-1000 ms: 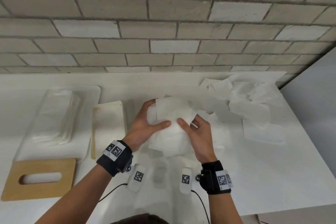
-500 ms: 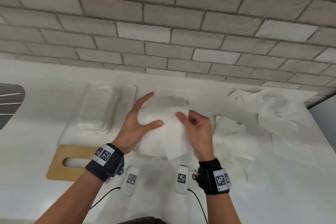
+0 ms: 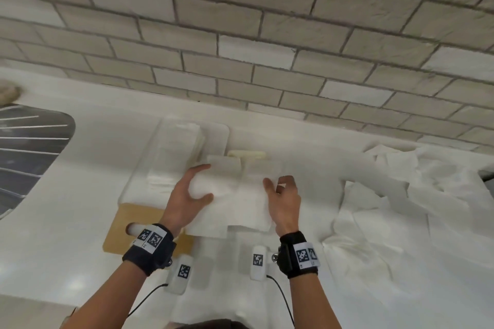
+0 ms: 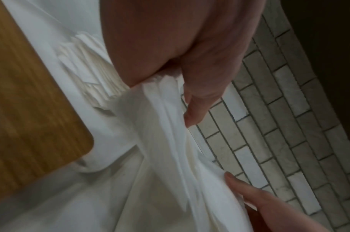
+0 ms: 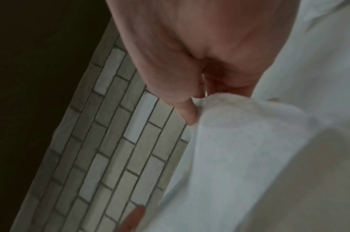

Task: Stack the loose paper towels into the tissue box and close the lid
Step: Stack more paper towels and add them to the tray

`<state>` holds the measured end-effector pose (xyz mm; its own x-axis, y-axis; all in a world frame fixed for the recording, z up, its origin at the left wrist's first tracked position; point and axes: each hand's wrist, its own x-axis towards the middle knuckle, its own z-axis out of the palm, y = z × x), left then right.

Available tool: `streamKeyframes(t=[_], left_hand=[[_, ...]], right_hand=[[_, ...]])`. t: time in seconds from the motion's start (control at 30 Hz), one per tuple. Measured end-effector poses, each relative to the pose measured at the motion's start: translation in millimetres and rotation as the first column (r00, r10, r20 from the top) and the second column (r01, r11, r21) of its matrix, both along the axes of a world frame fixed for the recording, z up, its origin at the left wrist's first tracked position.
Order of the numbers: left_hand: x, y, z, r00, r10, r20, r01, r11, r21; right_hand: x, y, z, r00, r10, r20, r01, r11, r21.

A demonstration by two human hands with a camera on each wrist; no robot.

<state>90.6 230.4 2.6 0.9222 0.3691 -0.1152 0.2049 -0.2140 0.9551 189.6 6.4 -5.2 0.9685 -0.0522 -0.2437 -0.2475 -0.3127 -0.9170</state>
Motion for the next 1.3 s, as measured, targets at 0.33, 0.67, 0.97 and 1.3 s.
streamKeyframes(t=[0.33, 0.67, 0.97, 1.3], left_hand=[[-9, 27, 19, 0.995, -0.027, 0.096, 0.02, 0.997, 0.075], [-19, 36, 52, 0.987, 0.053, 0.152, -0.049, 0.998, -0.03], [-2, -3, 39, 0.985, 0.074, 0.155, -0.06, 0.994, -0.088], [-6, 22, 18, 0.961, 0.261, 0.095, -0.262, 0.965, -0.006]], right_hand=[[15, 8, 29, 0.971, 0.181, 0.158, -0.194, 0.978, 0.072], [0, 28, 21, 0.912, 0.336, 0.236, -0.183, 0.848, -0.498], [-8, 40, 36, 0.972, 0.217, 0.088, -0.227, 0.965, 0.132], [6, 14, -1, 0.963, 0.266, -0.052, -0.271, 0.936, -0.223]])
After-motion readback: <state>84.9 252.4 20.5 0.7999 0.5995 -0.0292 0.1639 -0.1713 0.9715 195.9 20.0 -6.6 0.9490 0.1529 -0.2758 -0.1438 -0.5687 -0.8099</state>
